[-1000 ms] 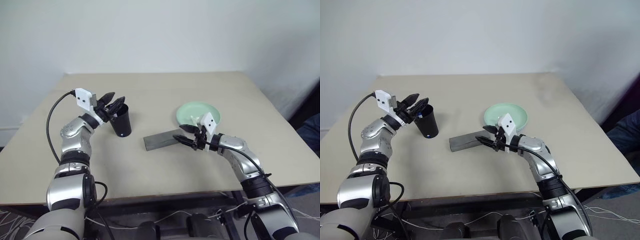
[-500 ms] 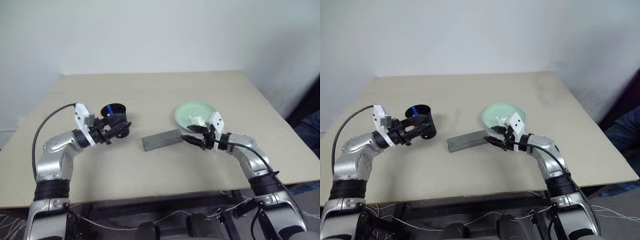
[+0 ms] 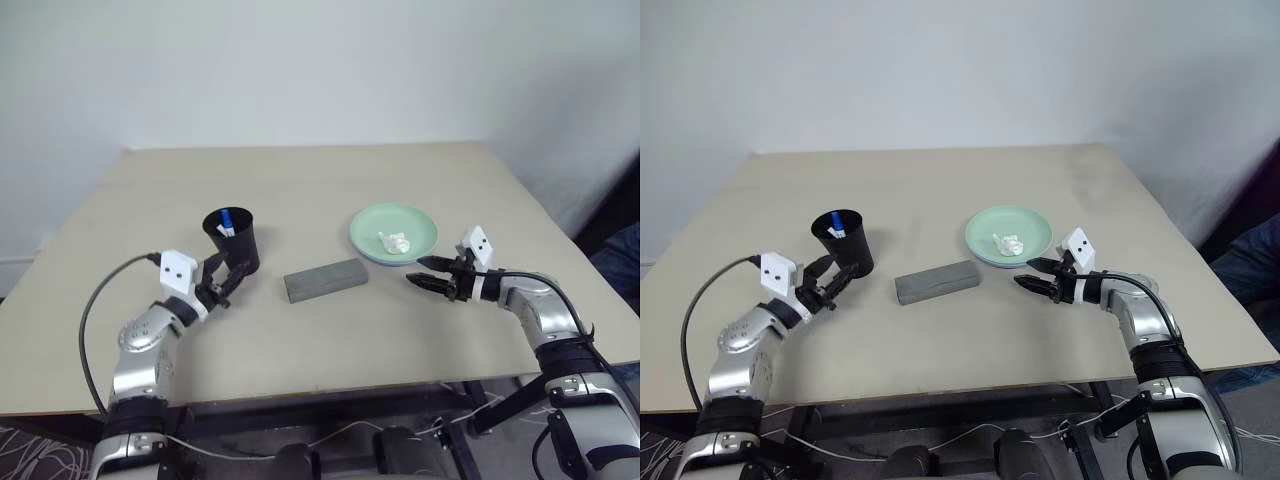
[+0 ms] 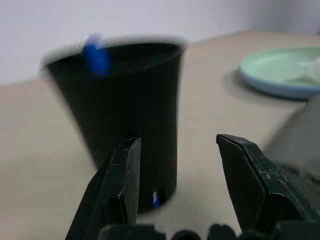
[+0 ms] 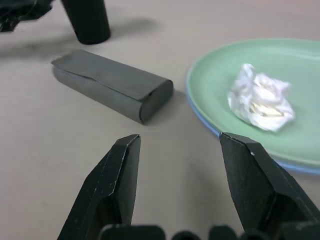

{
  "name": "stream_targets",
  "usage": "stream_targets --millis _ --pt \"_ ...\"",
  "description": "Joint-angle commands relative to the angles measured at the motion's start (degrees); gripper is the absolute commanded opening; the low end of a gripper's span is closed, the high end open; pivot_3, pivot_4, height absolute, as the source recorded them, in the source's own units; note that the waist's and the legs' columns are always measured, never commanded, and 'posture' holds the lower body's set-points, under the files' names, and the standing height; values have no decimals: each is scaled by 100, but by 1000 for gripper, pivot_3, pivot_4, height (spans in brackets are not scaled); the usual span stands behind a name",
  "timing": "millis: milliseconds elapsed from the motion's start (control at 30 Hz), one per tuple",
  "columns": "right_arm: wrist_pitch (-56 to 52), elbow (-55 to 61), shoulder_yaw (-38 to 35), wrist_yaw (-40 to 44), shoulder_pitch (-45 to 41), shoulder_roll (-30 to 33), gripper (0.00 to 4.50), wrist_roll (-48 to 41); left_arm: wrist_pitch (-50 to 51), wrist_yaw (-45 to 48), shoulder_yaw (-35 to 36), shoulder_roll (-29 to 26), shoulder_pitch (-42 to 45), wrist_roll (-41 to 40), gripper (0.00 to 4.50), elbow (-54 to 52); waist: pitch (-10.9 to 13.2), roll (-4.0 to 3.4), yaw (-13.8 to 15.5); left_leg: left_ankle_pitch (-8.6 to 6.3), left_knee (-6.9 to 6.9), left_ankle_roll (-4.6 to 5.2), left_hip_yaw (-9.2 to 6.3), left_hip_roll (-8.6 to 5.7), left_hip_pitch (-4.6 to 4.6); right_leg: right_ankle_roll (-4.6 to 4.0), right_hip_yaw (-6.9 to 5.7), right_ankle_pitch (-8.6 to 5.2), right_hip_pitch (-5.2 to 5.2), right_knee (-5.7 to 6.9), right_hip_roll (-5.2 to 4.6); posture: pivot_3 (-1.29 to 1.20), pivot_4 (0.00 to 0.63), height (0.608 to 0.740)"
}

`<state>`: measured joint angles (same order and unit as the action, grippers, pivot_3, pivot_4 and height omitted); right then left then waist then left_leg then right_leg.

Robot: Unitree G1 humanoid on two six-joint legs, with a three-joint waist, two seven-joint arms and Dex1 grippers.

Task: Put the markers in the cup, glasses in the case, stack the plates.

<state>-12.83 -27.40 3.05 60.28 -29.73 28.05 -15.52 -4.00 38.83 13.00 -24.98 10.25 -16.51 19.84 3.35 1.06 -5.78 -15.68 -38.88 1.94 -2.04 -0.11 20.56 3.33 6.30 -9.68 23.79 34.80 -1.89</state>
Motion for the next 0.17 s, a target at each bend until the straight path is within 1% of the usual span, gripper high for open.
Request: stream_targets --millis 33,167 --pt "211 -38 -89 72 -292 39 2736 43 -129 -206 66 5 -41 33 2491 -372 0 0 0 0 -4 0 0 0 1 0 0 0 -1 0 0 0 0 737" --pt "336 -189 25 42 -404 -98 2736 139 -124 -344 -51 61 -207 128 2491 -512 0 0 0 0 -19 0 0 -2 -6 -5 1 -3 -17 -2 -1 0 0 737"
